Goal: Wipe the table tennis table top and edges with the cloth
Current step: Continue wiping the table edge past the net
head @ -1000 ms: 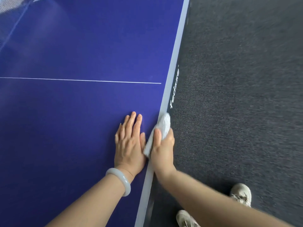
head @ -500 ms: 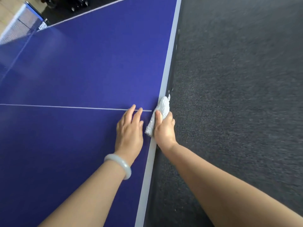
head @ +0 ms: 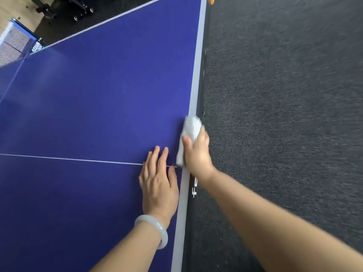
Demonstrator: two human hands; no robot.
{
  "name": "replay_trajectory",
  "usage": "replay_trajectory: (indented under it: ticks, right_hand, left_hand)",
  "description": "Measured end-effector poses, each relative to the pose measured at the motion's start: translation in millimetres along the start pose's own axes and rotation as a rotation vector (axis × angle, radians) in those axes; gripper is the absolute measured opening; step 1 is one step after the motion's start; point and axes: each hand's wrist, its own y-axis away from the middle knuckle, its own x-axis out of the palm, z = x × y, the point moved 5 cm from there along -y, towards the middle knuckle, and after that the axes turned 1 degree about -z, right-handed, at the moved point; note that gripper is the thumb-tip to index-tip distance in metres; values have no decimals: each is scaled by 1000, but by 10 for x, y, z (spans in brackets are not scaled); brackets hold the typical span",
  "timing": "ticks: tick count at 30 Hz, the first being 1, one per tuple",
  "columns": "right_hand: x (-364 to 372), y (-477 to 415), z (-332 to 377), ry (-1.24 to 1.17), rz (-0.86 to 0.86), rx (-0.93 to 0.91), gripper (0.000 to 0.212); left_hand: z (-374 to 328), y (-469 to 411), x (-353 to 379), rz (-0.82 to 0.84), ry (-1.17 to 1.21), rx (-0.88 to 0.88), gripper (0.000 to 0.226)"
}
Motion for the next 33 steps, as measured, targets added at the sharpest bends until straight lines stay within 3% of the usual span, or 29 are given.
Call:
replay_trajectory:
  ticks: [5,14,21,24,29,33]
  right_hand:
    - [-141,-665,316,-105,-43,13,65]
    - [93,1362,-482,-239,-51,-1,69]
    - [-52,-142,34,-161,-68,57,60]
    - [-75,-353,52,-189,-61,93,62]
    - [53,1024,-437,-256,-45,-20,62]
    - [81,1444,-554,-230,82,66,58]
  left_hand:
    - [-14,0,36,-5,-15,-1,48]
    - [-40,-36,-5,-5,-19,-22,54]
    - [-11,-6,31,-13,-35,3,49]
    - [-13,-8,39,-14,-37,1,48]
    - [-14,-27,36,-13,-24,-19,48]
    - [-46,-33,14,-7,-40,-16,54]
